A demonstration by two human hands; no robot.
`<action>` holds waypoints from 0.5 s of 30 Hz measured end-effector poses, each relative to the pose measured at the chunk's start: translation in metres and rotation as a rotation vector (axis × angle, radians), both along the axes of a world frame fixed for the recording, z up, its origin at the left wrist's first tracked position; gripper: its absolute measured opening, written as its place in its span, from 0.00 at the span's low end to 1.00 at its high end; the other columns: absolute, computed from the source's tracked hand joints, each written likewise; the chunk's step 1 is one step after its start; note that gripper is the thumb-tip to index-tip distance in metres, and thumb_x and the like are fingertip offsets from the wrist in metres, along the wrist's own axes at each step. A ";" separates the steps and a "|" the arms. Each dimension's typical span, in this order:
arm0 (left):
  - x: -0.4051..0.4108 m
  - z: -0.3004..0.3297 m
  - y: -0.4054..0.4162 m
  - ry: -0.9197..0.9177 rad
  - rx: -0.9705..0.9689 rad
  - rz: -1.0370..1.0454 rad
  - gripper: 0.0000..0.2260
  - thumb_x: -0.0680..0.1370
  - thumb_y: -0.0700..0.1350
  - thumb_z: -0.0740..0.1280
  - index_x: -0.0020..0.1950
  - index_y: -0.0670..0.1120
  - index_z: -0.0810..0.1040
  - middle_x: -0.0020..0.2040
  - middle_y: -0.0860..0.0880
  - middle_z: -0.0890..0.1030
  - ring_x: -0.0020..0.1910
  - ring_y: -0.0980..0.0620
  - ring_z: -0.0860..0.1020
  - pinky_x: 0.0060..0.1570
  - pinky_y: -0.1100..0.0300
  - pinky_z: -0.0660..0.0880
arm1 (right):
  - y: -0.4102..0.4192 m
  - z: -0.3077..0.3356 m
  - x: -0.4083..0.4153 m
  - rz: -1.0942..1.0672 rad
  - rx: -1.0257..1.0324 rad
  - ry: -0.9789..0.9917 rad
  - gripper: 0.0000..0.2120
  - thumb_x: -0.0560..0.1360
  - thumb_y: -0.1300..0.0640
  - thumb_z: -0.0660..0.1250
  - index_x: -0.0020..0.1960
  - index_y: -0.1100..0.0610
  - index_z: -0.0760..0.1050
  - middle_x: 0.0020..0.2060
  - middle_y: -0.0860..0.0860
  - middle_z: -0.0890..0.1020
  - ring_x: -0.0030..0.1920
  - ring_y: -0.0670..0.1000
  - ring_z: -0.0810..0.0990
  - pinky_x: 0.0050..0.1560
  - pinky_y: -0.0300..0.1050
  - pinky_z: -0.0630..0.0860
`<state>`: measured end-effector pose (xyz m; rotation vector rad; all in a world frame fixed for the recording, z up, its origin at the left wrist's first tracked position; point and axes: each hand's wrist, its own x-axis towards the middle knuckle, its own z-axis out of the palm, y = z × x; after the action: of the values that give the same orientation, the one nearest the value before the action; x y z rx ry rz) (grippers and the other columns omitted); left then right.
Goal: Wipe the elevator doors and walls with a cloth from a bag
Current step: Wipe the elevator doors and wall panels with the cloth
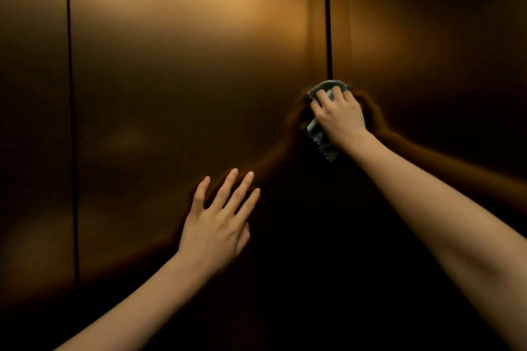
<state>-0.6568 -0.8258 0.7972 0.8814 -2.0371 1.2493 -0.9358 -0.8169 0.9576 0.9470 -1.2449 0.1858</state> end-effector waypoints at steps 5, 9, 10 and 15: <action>-0.005 0.033 -0.001 0.034 -0.050 0.028 0.26 0.74 0.53 0.52 0.71 0.49 0.69 0.74 0.45 0.64 0.73 0.44 0.61 0.67 0.40 0.53 | 0.010 0.026 0.003 -0.023 -0.034 -0.014 0.11 0.66 0.60 0.71 0.48 0.59 0.78 0.49 0.58 0.80 0.46 0.62 0.80 0.42 0.51 0.78; -0.007 0.059 -0.004 0.106 -0.079 0.045 0.26 0.74 0.54 0.53 0.71 0.49 0.69 0.74 0.45 0.64 0.73 0.44 0.62 0.66 0.40 0.54 | 0.006 0.027 0.011 0.019 0.048 -0.123 0.11 0.72 0.64 0.65 0.53 0.63 0.76 0.53 0.61 0.77 0.52 0.66 0.76 0.50 0.57 0.75; -0.007 0.064 -0.005 0.116 -0.089 0.050 0.26 0.74 0.54 0.53 0.71 0.49 0.69 0.74 0.45 0.64 0.73 0.44 0.61 0.66 0.40 0.54 | 0.004 0.024 0.010 0.013 0.057 -0.126 0.11 0.71 0.64 0.66 0.53 0.63 0.76 0.53 0.61 0.78 0.52 0.66 0.77 0.50 0.57 0.76; -0.004 0.091 -0.010 0.133 -0.136 0.093 0.27 0.75 0.54 0.51 0.72 0.49 0.68 0.74 0.44 0.63 0.73 0.44 0.61 0.66 0.40 0.54 | 0.012 0.048 0.011 0.013 0.027 -0.155 0.10 0.70 0.64 0.68 0.51 0.62 0.76 0.52 0.60 0.78 0.51 0.64 0.77 0.47 0.54 0.76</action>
<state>-0.6609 -0.8355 0.8885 0.9770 -1.8030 1.3257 -0.9252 -0.8053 1.0054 0.9788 -1.3865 0.2570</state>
